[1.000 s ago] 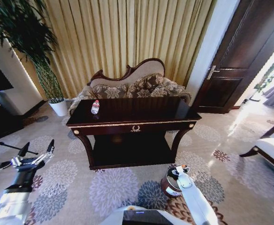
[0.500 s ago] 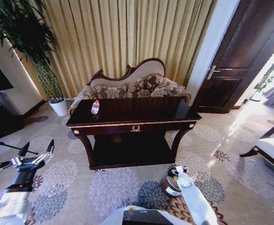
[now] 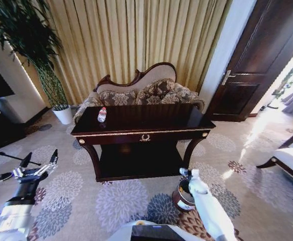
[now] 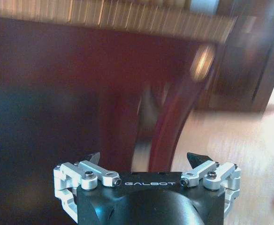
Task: Move to the front of the table and place the trash on the table into the trash bin.
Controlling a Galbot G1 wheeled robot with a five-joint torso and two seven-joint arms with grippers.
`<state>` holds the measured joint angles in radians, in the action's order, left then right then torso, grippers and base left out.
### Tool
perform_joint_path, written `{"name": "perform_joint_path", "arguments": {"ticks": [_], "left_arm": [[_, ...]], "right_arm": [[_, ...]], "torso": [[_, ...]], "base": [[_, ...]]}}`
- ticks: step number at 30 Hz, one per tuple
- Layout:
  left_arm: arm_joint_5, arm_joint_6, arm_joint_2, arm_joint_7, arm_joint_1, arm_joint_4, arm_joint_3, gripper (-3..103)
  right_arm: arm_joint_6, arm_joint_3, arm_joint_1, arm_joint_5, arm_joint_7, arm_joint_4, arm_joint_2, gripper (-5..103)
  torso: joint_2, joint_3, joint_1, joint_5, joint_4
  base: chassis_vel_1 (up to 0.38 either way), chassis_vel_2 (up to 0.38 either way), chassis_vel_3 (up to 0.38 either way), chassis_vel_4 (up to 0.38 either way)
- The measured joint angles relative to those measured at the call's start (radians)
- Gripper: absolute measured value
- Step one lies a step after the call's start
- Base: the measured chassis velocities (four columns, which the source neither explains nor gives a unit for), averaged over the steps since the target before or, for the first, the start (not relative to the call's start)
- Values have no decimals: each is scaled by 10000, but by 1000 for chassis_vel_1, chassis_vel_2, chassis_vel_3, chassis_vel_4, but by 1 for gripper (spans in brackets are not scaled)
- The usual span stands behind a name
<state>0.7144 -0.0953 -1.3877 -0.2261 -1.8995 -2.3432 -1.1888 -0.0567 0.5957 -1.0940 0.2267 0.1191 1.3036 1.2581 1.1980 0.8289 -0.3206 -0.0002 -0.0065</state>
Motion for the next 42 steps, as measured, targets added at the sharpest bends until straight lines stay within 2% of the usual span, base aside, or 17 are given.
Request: {"name": "perform_joint_path", "arguments": {"ticks": [3, 4, 6, 9, 10, 12, 13, 17, 18, 20, 28, 42], "left_arm": [[-9, 223, 39, 287, 97, -173, -22, 100], [-9, 223, 39, 287, 97, -173, -22, 100], [-41, 404, 125, 621, 207, -321, -11, 100], [-177, 896, 274, 1323, 369, -639, -5, 100], [-177, 896, 274, 1323, 369, -639, -5, 100], [-204, 1130, 400, 1705, 402, -853, -40, 100], [-204, 1130, 400, 1705, 402, -853, -40, 100], [-220, 1413, 484, 2087, 489, -1030, -64, 100], [-220, 1413, 484, 2087, 489, -1030, -64, 100], [-263, 1443, 458, 2104, 480, -1067, -54, 100], [-246, 1448, 555, 2168, 396, -1196, -150, 100], [-145, 1527, 609, 2291, 337, -1473, -203, 100]], "right_arm": [[160, 618, -346, 70, 5, 1791, -173, 100], [160, 618, -346, 70, 5, 1791, -173, 100], [-174, 768, -668, 681, 3, 3162, -316, 100], [-1530, 1062, -1060, 1844, 5, 5340, -453, 100], [-1530, 1062, -1060, 1844, 5, 5340, -453, 100], [-2395, 1099, -1241, 2491, 4, 6901, -537, 100], [-2395, 1099, -1241, 2491, 4, 6901, -537, 100], [-3935, 902, -1355, 3483, 4, 8607, -653, 100], [-3935, 902, -1355, 3483, 4, 8607, -653, 100], [-4634, 726, -1456, 3976, 3, 9484, -780, 100], [-5243, 582, -2131, 4363, -1, 11337, -924, 100], [-5129, 488, -2726, 3996, -3, 11897, -795, 100]], "torso": [[0, 0, 0, 2, -3], [0, 0, 0, 2, -3], [1, 0, 0, 8, 0], [1, 0, 0, 3, -5], [1, 0, 0, 3, -5], [1, -1, 0, 0, 1], [1, -1, 0, 0, 1], [1, -1, 0, 1, -1], [1, -1, 0, 1, -1], [1, -1, 0, 1, 1], [1, -2, 1, 1, -1], [1, -1, 1, 2, -1]], "base": [[0, 0, 0, 0], [0, 0, 0, 0], [0, 0, 0, 0], [0, 0, 0, 0], [0, 0, 0, 0], [0, 0, 0, 0], [0, 0, 0, 0], [0, 0, 0, 0], [0, 0, 0, 0], [0, 0, 0, 0], [0, 0, 0, 0], [0, 0, 0, 0]]}}
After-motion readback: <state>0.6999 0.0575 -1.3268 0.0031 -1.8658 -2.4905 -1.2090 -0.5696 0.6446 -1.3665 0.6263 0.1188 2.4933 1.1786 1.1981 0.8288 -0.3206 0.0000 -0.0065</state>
